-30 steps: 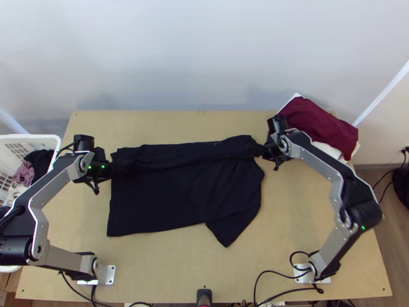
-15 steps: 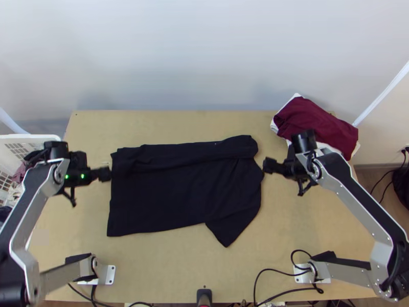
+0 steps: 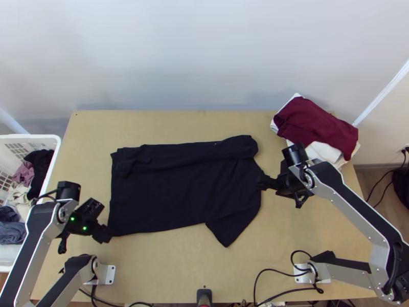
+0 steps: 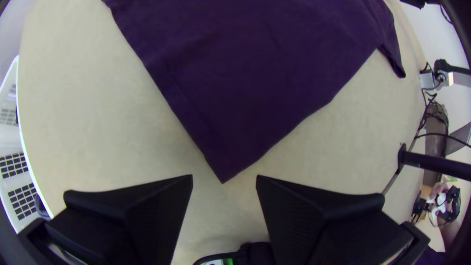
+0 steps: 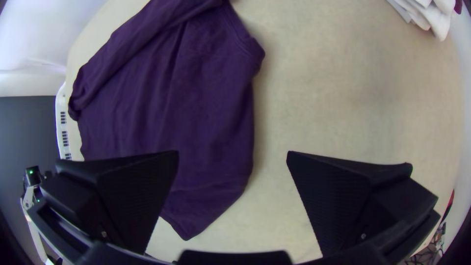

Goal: Fold the t-shirt

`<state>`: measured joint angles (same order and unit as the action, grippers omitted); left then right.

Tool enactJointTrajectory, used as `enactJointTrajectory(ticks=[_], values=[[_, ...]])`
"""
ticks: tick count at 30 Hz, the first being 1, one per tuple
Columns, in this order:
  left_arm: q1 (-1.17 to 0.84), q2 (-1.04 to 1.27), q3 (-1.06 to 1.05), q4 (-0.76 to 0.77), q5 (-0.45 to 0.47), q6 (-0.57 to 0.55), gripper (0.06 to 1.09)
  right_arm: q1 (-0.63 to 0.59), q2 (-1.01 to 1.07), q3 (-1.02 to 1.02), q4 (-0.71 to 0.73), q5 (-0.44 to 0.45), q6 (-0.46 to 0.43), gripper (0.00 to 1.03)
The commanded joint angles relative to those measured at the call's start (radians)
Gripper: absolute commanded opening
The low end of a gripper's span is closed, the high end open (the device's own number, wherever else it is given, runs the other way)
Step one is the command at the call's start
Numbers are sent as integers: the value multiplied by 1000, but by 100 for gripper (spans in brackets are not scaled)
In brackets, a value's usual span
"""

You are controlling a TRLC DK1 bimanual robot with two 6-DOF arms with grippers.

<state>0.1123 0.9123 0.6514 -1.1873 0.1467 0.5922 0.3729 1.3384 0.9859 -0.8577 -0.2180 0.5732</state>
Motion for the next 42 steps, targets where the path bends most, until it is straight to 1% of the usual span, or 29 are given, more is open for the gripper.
enactJointTrajectory(ticks=[1, 3, 10, 11, 13, 14, 15, 18, 20, 22, 25, 29, 33, 37, 38, 39, 40, 42], values=[[-33, 30, -64, -3, -7, 34, 69, 18, -10, -29, -10, -6, 24, 99], [-46, 53, -87, 41, -29, 21, 69, 20, -12, -35, -10, -7, 24, 99], [-56, 129, -107, 129, -30, 0, 67, 24, -30, -78, -10, -9, 17, 99], [-56, 134, -111, 133, -29, 0, 59, 24, -33, -89, -10, -11, 16, 99], [-56, 128, -118, 170, -21, -6, 31, 23, -36, -113, -10, -20, 10, 96], [-59, 120, -122, 178, -10, -3, 18, 23, -38, -130, -10, -30, 10, 96], [-63, 114, -125, 190, -7, -2, 9, 24, -39, -148, -10, -43, 10, 96], [-65, 112, -130, 193, 2, 4, 10, 41, -39, -207, 19, -84, 16, 96], [-65, 117, -130, 196, 7, 6, 10, 69, -35, -237, 60, -87, 27, 95], [-65, 120, -128, 198, 7, 4, 10, 90, -27, -251, 91, -87, 36, 84], [-63, 122, -128, 196, 7, 4, 10, 118, -12, -254, 115, -92, 51, 76], [-63, 122, -128, 196, 5, 4, 10, 147, 27, -262, 151, -92, 60, 55], [-63, 122, -125, 190, 5, 3, 10, 164, 48, -260, 167, -92, 60, 39], [-63, 119, -122, 190, 5, 1, 10, 173, 73, -266, 174, -92, 56, 38], [-62, 119, -121, 190, 5, 1, 10, 176, 79, -268, 174, -92, 53, 36], [-57, 119, -119, 190, 5, 1, 10, 176, 81, -270, 177, -92, 47, 24], [-53, 117, -121, 189, 5, 4, 10, 176, 81, -273, 190, -92, 43, 10], [-49, 112, -118, 189, 4, 6, 10, 170, 70, -285, 212, -92, 43, 3]])
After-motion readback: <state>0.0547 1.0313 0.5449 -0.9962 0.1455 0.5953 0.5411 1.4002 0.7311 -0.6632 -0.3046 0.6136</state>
